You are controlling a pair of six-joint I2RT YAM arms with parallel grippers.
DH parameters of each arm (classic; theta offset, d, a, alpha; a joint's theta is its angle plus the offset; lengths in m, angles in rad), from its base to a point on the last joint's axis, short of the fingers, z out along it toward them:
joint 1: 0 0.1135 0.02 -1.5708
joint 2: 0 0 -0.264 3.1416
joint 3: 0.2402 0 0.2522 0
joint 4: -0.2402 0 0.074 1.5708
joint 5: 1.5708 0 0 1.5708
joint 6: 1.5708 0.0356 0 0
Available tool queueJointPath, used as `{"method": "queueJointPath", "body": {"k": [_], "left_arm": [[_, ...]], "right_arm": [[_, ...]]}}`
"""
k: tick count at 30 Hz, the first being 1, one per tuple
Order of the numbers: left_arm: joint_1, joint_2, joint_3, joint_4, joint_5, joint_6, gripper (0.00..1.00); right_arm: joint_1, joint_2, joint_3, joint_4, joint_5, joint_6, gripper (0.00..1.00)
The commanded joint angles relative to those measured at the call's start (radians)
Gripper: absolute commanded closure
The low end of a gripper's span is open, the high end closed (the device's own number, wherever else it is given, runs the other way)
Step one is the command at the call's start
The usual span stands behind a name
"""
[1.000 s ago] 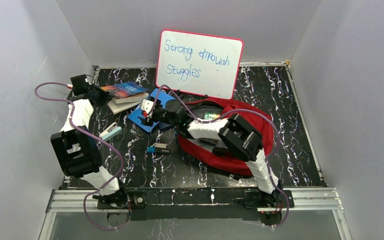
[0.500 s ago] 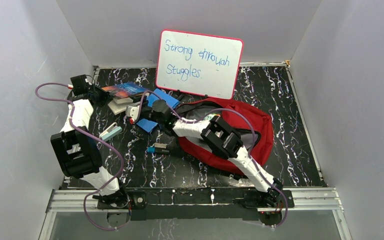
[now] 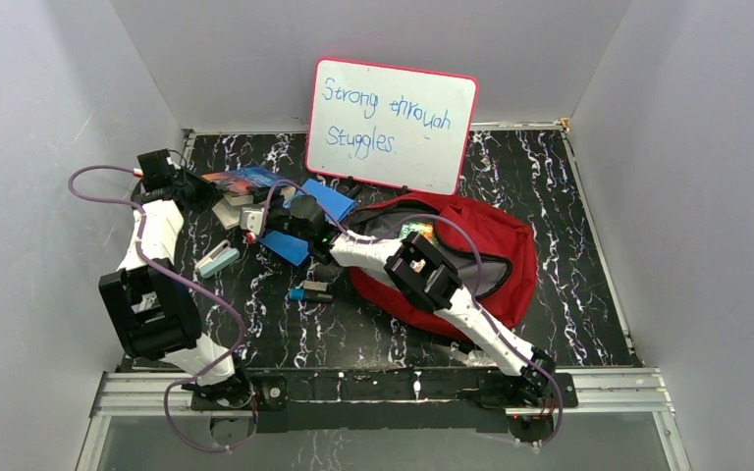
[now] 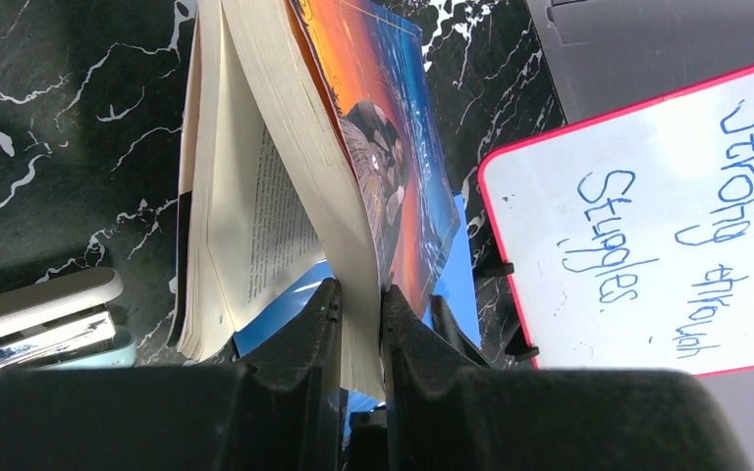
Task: Pack the student bag
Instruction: Pick up the book at the corner of the board.
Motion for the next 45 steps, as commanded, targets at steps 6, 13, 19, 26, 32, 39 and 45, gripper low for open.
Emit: {"method": "queueJointPath", "body": {"k": [6,13,19,26,32,39,45], "left_arm": [[-0.019,-0.093,0.001,0.054,0.082,-0.012,1.0],[-0.018,-0.118,-0.004,0.086,0.103,-0.007,0.97],[-0.017,-0.135,0.055,0.045,0.035,0.014,0.33],[0.017,-0.115,0.137,-0.08,-0.139,0.075,0.11],[0.028,-0.104,0.142,-0.143,-0.235,0.098,0.1],[0.04,-0.095,0.074,-0.119,-0.22,0.084,0.09],[0.068,-0.068,0.054,-0.07,-0.175,0.079,0.07]], "right_arm": [[0.002,0.055,0.106,0.057,0.045,0.003,0.52],[-0.001,0.042,0.078,0.092,0.05,0.006,0.92],[-0.009,0.018,0.044,0.133,0.05,0.042,0.99],[-0.013,-0.02,0.005,0.157,0.041,0.047,1.0],[-0.026,-0.033,-0.014,0.205,0.082,0.122,0.99],[-0.04,-0.077,-0.049,0.261,0.089,0.195,1.0],[-0.043,-0.115,-0.087,0.29,0.067,0.206,1.0]]}}
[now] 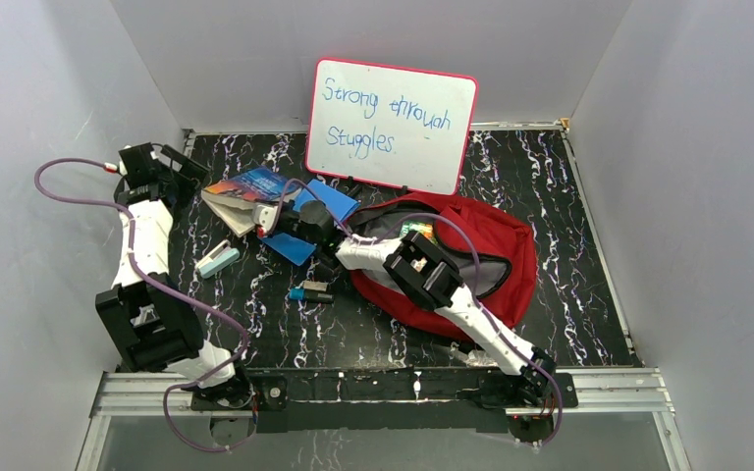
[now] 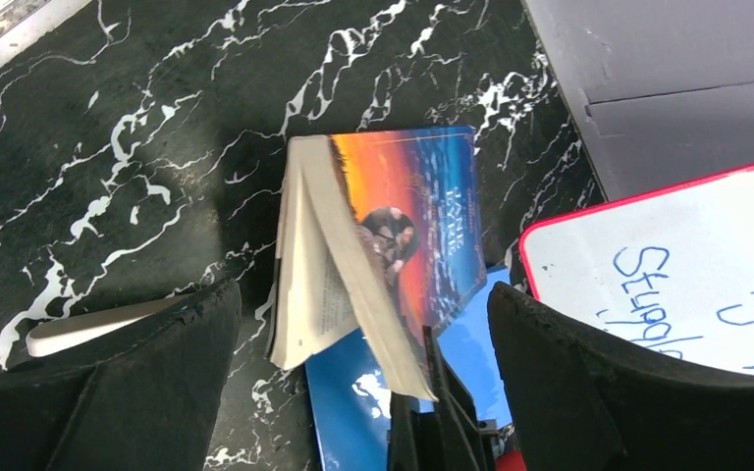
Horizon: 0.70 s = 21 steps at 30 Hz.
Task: Pack the student bag
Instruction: Pick up the book at the corner of the board.
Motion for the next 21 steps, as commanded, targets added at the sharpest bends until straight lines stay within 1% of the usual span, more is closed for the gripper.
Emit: {"method": "queueJointPath", "body": {"k": [1,7,16,18,21], "left_arm": [[0.029,0.012,-0.017,0.036,0.037,-0.001,0.07],[0.046,0.025,-0.061,0.118,0.127,-0.027,0.06],[0.047,0.088,-0.126,0.31,0.295,-0.079,0.06],[0.046,0.103,-0.133,0.331,0.31,-0.088,0.06],[0.047,0.109,-0.137,0.335,0.294,-0.082,0.05]], "right_arm": [[-0.022,-0.145,-0.02,0.174,0.029,0.049,1.0],[-0.026,-0.185,-0.077,0.215,0.019,0.092,1.0],[-0.026,-0.217,-0.11,0.231,-0.016,0.126,1.0],[-0.027,-0.223,-0.116,0.234,-0.018,0.129,1.0],[-0.027,-0.231,-0.125,0.234,-0.024,0.129,1.0]]}}
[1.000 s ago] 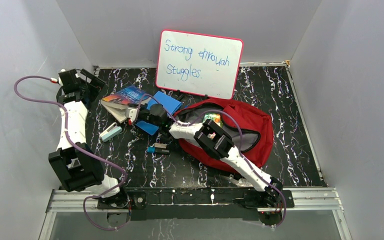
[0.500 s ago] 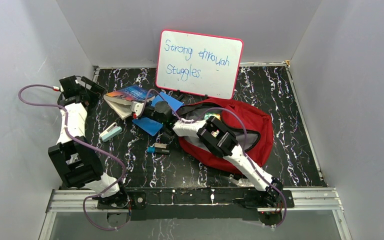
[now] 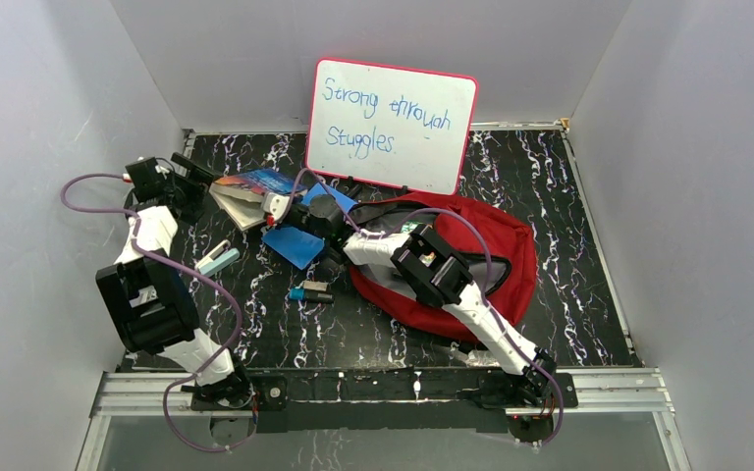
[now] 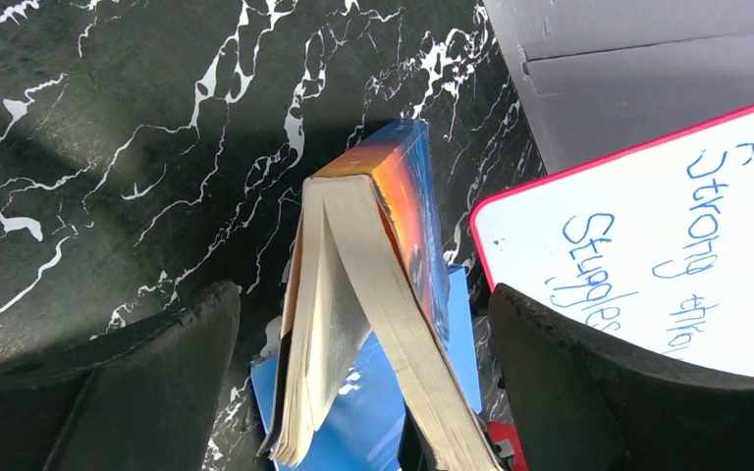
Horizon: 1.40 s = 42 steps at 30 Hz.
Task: Pack the student bag
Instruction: Pick up the book at the corner of the board.
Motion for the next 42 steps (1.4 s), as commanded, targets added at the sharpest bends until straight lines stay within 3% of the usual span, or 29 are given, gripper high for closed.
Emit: {"method": "queueJointPath", "body": {"k": [1,11,33,36,42], "left_arm": [[0.004,-0.003,-0.01,0.057,0.03,-0.006,0.05],[0.004,0.053,-0.025,0.174,0.084,-0.044,0.05],[-0.031,0.152,-0.012,0.237,0.154,-0.053,0.08],[-0.031,0.154,-0.01,0.241,0.16,-0.061,0.14],[-0.031,0.152,0.002,0.255,0.187,-0.08,0.45]], "right_arm": [[-0.001,-0.134,0.0,0.183,-0.012,0.025,1.0],[-0.001,-0.163,-0.038,0.194,-0.034,0.032,1.0],[-0.002,-0.187,-0.053,0.2,-0.054,0.043,1.0],[-0.002,-0.19,-0.06,0.2,-0.059,0.042,1.0],[-0.002,-0.198,-0.09,0.202,-0.057,0.018,0.99]]}}
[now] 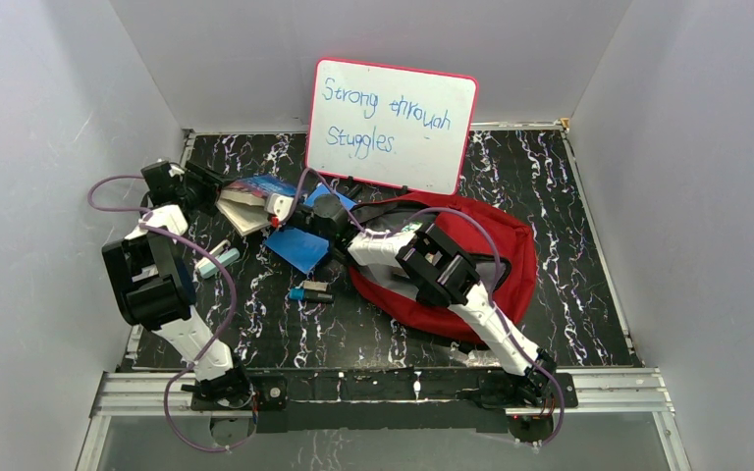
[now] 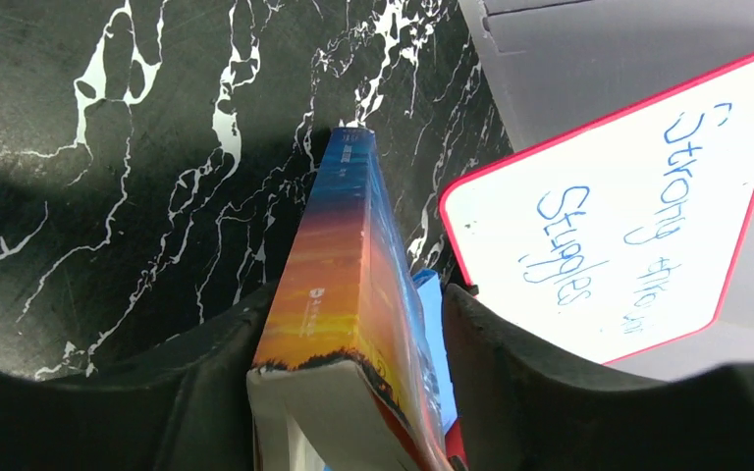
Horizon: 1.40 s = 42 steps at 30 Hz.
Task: Pack the student bag
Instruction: Pick up the book at the corner of the board.
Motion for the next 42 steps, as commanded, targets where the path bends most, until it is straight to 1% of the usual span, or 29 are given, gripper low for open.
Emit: {"method": "queueJointPath", "body": {"k": [1,3,4,6,8,9,10,14,17,22,24,25,27,29,32,33,35,36,37,38,40,42], "left_arm": [[0.0,-0.019,0.032,0.023,0.042,-0.011,0.49],[0.0,-0.029,0.03,0.026,0.047,-0.012,0.55],[0.0,-0.034,0.028,0.025,0.05,-0.013,0.59],[0.0,-0.043,0.027,0.016,0.046,-0.014,0.72],[0.0,-0.051,0.023,0.015,0.042,-0.022,0.87],[0.0,-0.054,0.022,0.016,0.039,-0.03,0.94],[0.001,-0.056,0.023,0.017,0.038,-0.035,1.0],[0.0,-0.063,0.033,0.017,0.035,-0.048,1.0],[0.0,-0.075,0.049,0.021,0.041,-0.064,1.0],[0.0,-0.132,0.09,0.018,0.039,-0.074,1.0],[0.0,-0.17,0.117,0.011,0.036,-0.063,1.0],[0.0,-0.188,0.132,0.003,0.035,-0.054,1.0],[0.0,-0.22,0.162,-0.018,0.039,-0.034,1.0],[0.0,-0.248,0.19,-0.034,0.056,-0.013,1.0],[0.0,-0.283,0.217,-0.043,0.114,0.009,1.0],[0.0,-0.293,0.224,-0.042,0.142,0.023,1.0],[-0.003,-0.309,0.237,-0.031,0.214,0.038,1.0],[-0.008,-0.318,0.241,-0.026,0.256,0.046,1.0],[-0.016,-0.329,0.242,-0.019,0.281,0.053,1.0],[-0.026,-0.34,0.238,0.0,0.309,0.056,1.0],[-0.061,-0.362,0.227,0.063,0.367,0.046,1.0],[-0.117,-0.371,0.242,0.092,0.421,0.046,1.0]], "right_arm": [[-0.001,-0.124,0.0,0.186,-0.006,-0.017,0.99],[-0.001,-0.124,-0.003,0.186,-0.003,-0.026,0.97],[-0.001,-0.124,-0.002,0.186,-0.001,-0.026,0.94],[-0.001,-0.128,-0.004,0.181,0.0,-0.031,0.86],[-0.001,-0.145,-0.02,0.185,0.0,-0.032,0.7],[-0.001,-0.157,-0.034,0.19,0.003,-0.037,0.64],[0.0,-0.172,-0.055,0.199,0.006,-0.046,0.6],[0.0,-0.261,-0.2,0.231,0.003,-0.091,0.49],[0.002,-0.365,-0.349,0.27,-0.006,-0.101,0.43],[0.012,-0.545,-0.587,0.344,0.046,-0.06,0.41],[0.016,-0.614,-0.652,0.332,0.102,-0.03,0.41],[0.021,-0.649,-0.681,0.325,0.153,-0.015,0.42],[0.031,-0.714,-0.72,0.287,0.306,0.048,0.43],[0.031,-0.788,-0.737,0.171,0.423,0.149,0.44],[0.031,-0.896,-0.718,-0.092,0.566,0.322,0.43],[0.029,-0.924,-0.689,-0.227,0.609,0.382,0.43],[0.004,-0.947,-0.585,-0.54,0.621,0.527,0.43],[-0.031,-0.949,-0.512,-0.684,0.574,0.585,0.43],[-0.066,-0.953,-0.483,-0.777,0.496,0.629,0.42],[-0.11,-0.967,-0.477,-0.834,0.402,0.666,0.38],[-0.201,-1.008,-0.5,-0.861,0.207,0.736,0.32],[-0.286,-1.044,-0.511,-0.893,0.033,0.78,0.28]]}}
